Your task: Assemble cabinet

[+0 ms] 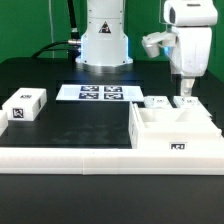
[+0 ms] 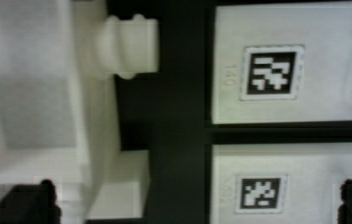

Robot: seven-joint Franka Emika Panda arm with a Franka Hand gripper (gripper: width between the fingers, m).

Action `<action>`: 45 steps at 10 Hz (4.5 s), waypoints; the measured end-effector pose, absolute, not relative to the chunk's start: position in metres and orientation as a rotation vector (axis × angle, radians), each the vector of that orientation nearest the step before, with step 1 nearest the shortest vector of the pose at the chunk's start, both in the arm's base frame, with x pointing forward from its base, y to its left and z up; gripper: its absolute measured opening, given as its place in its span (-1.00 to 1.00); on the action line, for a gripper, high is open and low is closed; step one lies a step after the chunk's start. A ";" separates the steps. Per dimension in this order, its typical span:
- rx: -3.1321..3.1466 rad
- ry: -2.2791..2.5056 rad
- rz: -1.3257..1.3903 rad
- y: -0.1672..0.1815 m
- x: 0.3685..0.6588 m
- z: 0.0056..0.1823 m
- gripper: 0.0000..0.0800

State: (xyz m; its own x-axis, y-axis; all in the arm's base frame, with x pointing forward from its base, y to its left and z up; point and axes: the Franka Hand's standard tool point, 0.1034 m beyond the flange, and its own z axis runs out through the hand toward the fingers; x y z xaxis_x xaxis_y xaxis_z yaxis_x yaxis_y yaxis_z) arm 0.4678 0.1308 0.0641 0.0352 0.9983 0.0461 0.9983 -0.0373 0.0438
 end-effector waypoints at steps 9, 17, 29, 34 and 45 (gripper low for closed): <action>-2.240 -2.119 -0.117 0.162 0.422 0.025 0.99; -2.232 -2.103 -0.089 0.162 0.415 0.013 -0.26; -2.275 -2.115 -0.034 0.137 0.426 0.054 -0.83; -2.299 -2.105 -0.025 0.108 0.435 0.064 -0.83; -2.313 -2.084 -0.031 0.103 0.450 0.060 -0.83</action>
Offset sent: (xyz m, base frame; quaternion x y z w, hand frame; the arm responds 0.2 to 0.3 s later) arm -0.0286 0.0193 -0.0142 -0.0164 0.0115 0.0090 0.9998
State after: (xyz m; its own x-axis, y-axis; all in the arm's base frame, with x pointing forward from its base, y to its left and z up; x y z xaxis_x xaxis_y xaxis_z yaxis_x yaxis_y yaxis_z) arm 0.4503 0.1033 0.0600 0.1039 0.9940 0.0340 0.9946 -0.1037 -0.0078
